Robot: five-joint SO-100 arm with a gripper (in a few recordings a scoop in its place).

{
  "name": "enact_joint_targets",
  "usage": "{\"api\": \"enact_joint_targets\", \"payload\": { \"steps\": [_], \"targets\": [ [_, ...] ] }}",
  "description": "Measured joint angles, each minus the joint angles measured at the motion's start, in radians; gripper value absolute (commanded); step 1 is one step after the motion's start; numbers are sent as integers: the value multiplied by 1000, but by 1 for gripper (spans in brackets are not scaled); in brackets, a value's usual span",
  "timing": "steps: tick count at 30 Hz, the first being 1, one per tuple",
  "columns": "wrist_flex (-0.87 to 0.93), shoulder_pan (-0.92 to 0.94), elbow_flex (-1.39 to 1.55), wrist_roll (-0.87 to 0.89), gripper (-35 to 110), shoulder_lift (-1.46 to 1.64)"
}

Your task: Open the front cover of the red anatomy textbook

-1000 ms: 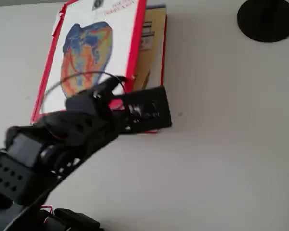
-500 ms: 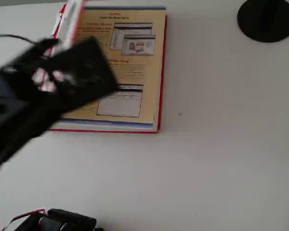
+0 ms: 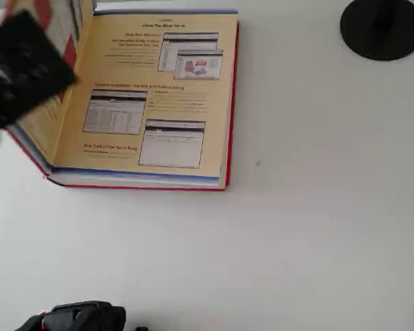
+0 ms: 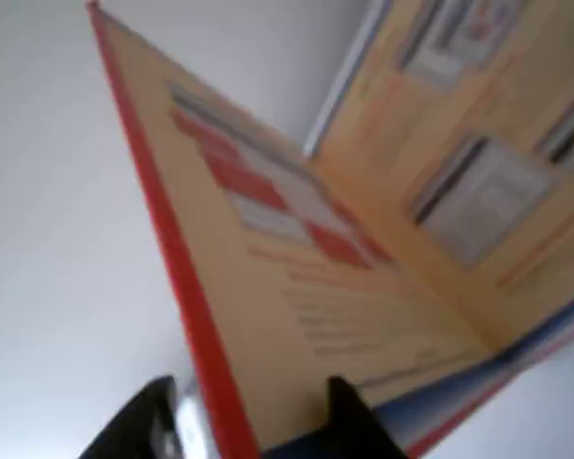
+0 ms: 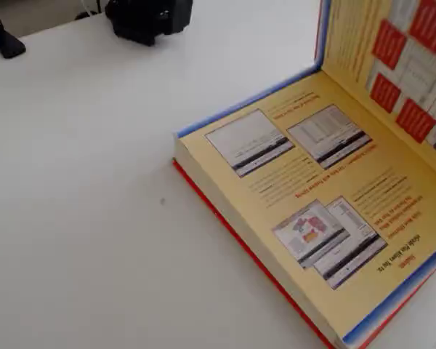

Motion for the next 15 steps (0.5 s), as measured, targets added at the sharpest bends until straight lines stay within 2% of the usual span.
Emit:
{"api": "enact_joint_targets", "payload": {
  "steps": [6,15],
  "targets": [
    [58,-176,-202,6,29,-104],
    [117,-462,-239,-52,32,-219]
  ]
}}
